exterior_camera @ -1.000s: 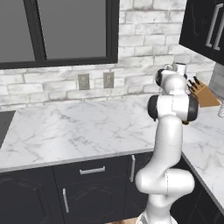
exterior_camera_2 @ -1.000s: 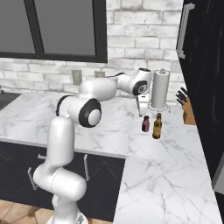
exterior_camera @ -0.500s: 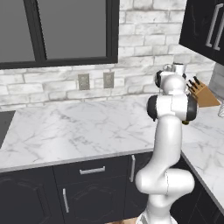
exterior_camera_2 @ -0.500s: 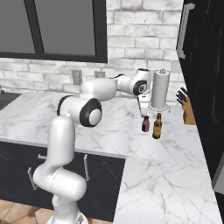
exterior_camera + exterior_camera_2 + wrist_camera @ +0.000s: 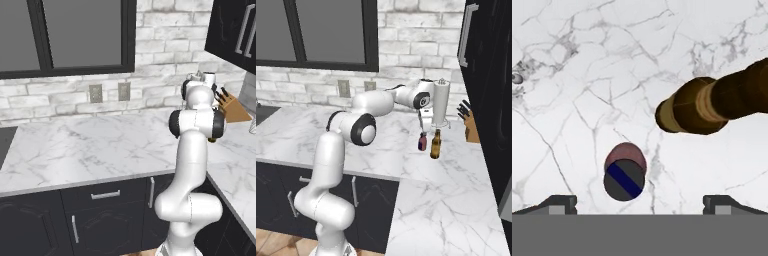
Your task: Place the drinks on the dining counter in a tight cluster.
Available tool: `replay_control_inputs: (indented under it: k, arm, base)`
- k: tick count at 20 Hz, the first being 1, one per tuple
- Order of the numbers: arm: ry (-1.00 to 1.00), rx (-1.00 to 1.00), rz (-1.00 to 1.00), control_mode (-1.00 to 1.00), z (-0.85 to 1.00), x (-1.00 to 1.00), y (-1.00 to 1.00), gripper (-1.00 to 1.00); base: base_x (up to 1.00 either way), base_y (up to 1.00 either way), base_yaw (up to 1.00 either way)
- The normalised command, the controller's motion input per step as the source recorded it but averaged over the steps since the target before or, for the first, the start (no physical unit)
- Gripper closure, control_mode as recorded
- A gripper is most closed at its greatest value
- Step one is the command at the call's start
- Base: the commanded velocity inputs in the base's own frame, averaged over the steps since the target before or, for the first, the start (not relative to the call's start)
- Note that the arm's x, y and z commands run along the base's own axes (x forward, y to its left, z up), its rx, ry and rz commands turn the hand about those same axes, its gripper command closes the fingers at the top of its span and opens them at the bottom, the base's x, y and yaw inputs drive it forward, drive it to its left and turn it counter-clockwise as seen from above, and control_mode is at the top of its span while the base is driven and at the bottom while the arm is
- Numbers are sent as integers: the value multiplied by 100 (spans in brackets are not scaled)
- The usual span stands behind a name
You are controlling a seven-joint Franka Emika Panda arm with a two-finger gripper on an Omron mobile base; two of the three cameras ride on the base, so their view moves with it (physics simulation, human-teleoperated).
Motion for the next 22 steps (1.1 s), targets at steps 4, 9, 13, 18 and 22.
replay_control_inputs:
  k: [4,9,13,18,22]
  arm:
    - [0,4,0,-100,0,0,4,-100]
    - [0,5,0,-100,-12,0,4,-100]
    - [0,4,0,-100,-23,0,0,-100]
    - [0,2,0,-100,-5,0,0,-100]
    - [0,2,0,-100,0,0,0,-100]
  base:
    - [0,0,0]
    - [0,0,0]
    - [0,0,0]
    - [0,0,0]
    - [0,0,0]
